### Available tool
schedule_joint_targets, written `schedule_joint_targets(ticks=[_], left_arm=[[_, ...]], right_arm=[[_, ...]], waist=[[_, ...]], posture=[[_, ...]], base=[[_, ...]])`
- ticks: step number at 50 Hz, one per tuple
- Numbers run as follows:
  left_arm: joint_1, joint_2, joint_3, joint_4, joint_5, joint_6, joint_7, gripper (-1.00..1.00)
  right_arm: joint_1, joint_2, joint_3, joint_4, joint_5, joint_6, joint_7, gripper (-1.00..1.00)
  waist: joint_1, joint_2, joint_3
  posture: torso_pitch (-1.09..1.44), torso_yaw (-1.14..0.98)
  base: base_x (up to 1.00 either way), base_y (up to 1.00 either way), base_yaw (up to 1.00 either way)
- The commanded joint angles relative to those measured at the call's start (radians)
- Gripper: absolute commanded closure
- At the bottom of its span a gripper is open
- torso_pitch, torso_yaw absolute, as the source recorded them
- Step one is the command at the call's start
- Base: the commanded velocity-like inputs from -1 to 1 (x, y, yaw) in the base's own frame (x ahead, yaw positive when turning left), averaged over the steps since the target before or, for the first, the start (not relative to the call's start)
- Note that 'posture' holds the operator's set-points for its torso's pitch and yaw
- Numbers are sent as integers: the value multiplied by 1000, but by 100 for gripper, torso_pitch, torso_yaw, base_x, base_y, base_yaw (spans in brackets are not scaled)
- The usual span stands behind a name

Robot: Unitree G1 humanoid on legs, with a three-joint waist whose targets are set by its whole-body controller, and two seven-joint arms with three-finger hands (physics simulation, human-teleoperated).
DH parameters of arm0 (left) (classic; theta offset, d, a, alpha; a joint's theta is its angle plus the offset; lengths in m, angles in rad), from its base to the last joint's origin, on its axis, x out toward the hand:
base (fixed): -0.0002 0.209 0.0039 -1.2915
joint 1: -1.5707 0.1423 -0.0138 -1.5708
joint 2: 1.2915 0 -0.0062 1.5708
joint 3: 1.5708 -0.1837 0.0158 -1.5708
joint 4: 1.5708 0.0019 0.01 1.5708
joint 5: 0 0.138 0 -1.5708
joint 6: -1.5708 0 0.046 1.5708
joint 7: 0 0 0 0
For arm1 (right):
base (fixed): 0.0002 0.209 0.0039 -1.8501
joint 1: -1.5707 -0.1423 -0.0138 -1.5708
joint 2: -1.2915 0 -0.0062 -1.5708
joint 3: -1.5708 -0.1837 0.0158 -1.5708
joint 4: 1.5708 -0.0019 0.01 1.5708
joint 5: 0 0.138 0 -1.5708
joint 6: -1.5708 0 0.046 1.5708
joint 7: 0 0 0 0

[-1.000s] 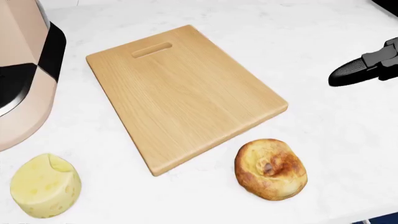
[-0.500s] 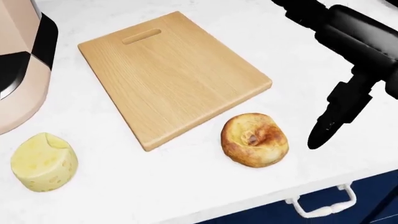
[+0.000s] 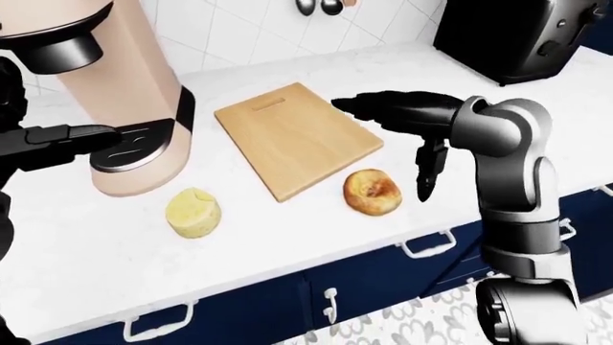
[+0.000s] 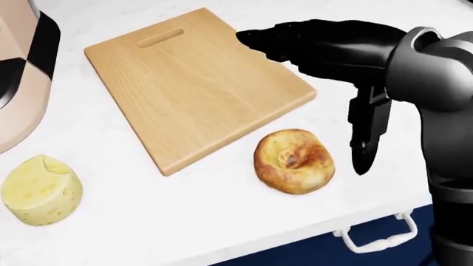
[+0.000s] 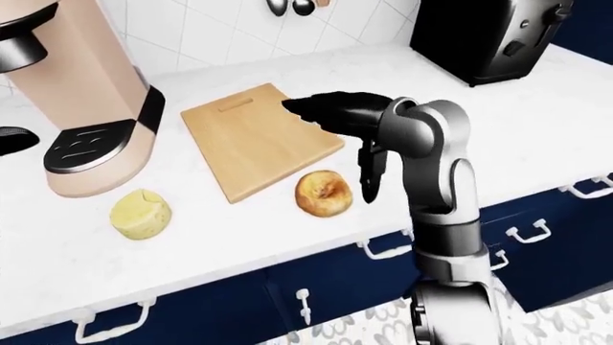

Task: Place the bread and cheese on the cutting board.

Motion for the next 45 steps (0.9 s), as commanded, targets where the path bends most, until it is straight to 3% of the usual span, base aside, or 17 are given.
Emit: schedule_joint_targets(ticks=[1,30,45], left_arm=[[-22,19,10,-20,1,-27,-3,-100],[-5,13,23,-18,1,-40,-10,-100],[0,14,30,-19,-4,-38,-7,-100]], right_arm=[[-28,-2,-17,-31,-6,-18,7,-100],[85,47,3,-88,-46,-187,104,-100],[54,55,10,-106,-6,-186,284,-100]], waist=[[-3,5,-23],[-6,10,-23],[-11,13,-23]], posture=[[0,0],[0,0],[0,0]], base=[[0,0,0],[0,0,0],[0,0,0]])
